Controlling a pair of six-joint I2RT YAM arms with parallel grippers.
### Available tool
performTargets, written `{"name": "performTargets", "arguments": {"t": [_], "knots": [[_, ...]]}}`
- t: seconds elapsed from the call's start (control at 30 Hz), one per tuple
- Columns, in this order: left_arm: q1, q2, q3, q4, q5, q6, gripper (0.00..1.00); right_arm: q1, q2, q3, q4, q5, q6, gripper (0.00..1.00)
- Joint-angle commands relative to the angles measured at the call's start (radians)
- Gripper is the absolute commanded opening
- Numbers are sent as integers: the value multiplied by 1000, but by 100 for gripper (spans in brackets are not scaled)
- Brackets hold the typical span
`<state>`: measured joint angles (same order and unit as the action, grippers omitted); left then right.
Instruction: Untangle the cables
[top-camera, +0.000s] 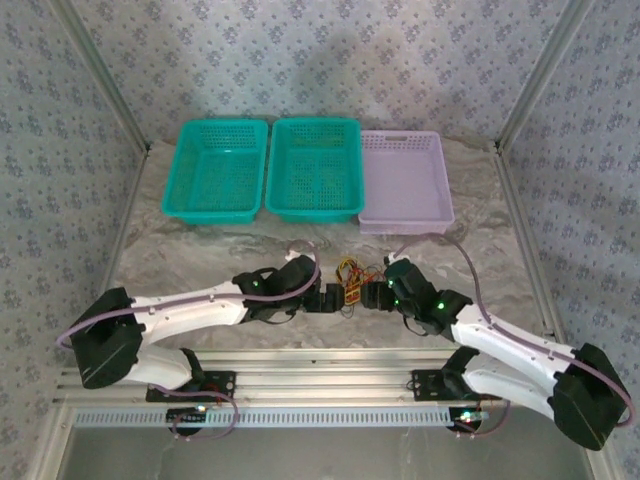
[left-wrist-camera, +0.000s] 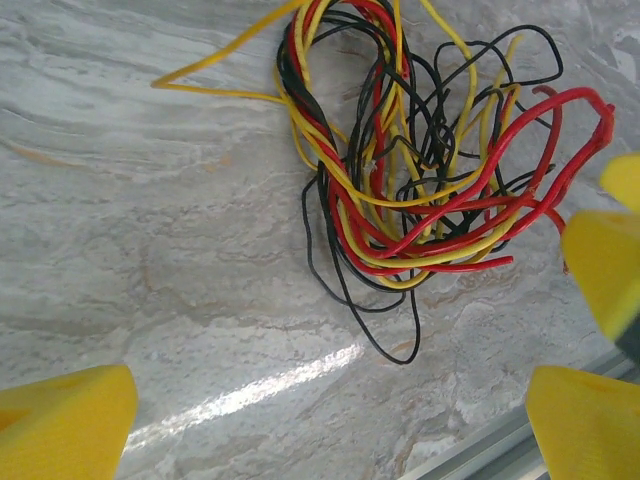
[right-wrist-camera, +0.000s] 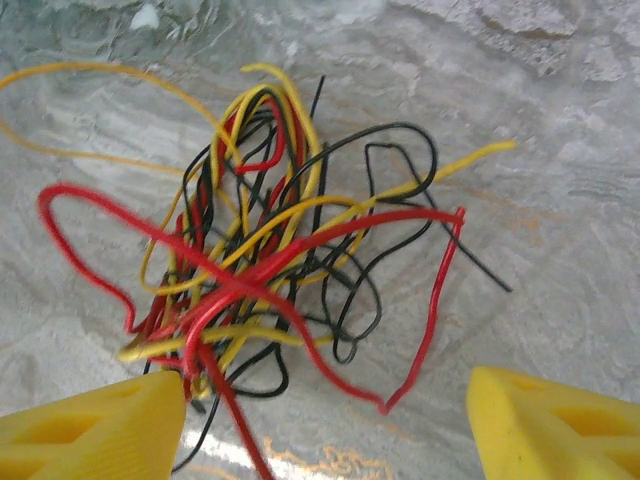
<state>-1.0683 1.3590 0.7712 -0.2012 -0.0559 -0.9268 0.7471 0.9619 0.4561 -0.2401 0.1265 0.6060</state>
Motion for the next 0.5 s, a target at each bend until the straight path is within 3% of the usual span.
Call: {"name": "performTargets", "arguments": {"t": [0.0,0.23,0.47], "knots": [[-5,16,-45,179,42,-17,100,-47,28,28,98,-61,15,72],[-5,107,-77,379,101,-2,99,-104,122,41,216,-190,11,61],[-5,223,-40,448,126,14,99,-112,140,42,262,-208,3,52]]}}
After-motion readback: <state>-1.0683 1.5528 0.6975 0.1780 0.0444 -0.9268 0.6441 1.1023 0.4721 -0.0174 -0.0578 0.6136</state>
